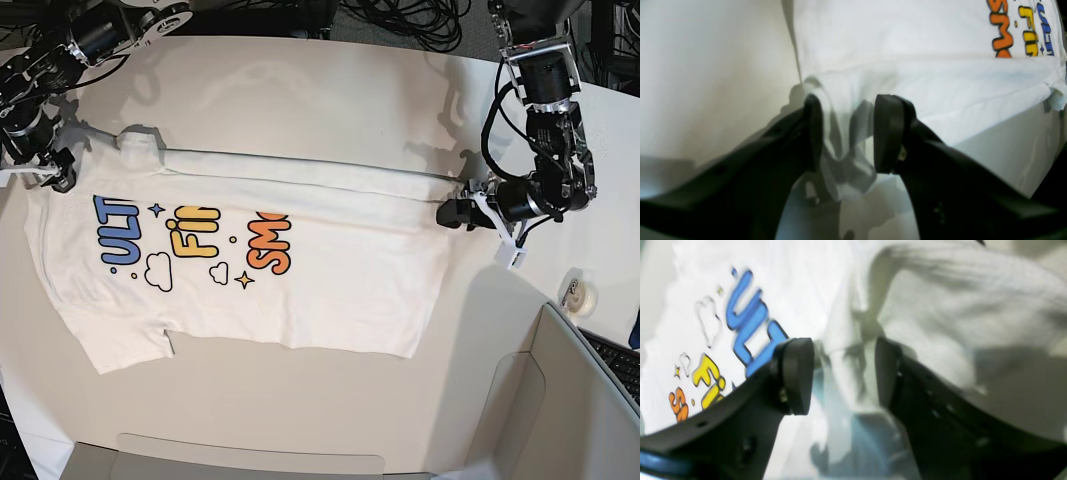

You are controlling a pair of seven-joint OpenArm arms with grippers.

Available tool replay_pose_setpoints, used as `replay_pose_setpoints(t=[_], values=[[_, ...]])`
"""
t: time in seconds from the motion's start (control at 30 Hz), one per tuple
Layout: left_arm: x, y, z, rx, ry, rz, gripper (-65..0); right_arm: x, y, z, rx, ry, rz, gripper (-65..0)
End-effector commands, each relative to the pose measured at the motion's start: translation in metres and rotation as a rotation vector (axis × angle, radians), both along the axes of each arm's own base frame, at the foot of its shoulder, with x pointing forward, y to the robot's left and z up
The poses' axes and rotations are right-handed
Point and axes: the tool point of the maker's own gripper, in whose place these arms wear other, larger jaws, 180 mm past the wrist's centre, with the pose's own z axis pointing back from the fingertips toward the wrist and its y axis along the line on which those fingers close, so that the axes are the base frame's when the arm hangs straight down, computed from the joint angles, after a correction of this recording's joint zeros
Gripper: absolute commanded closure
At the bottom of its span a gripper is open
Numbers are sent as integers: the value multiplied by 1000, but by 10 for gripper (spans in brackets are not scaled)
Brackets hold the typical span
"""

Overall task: Layout the t-shirt on the table in an organized manner, then fold the t-shirt properly
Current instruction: 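Fold the hem over the shirt body with both grippers toward the collar, then release the folded hem and raise the right gripper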

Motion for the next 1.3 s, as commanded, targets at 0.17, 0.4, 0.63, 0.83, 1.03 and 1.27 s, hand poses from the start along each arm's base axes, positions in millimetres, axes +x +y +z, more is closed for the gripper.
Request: replay_pose_setpoints(t=[0.17,0.4,0.63,0.83,1.03,1.27], values=[[10,5,15,3,-42,0,-227,0,-2,46,-37,-155,27,-304],[1,5,7,8,-11,-8,-227,-25,-2,52,-95,-140,43,-306],[-8,5,-1,8,13,-7,-227,-54,3,40,-62,-105,65,-306],[-11,5,-4,7,21,-6,-227,-82,1,22,-58,-22,60,-306],[-21,4,-12,3,47,-6,-227,-80,-3,24,-94,-35,53,-306],[-22,4,-13,3,48,-6,-227,-71,-7,15,-227,52,118,-306]])
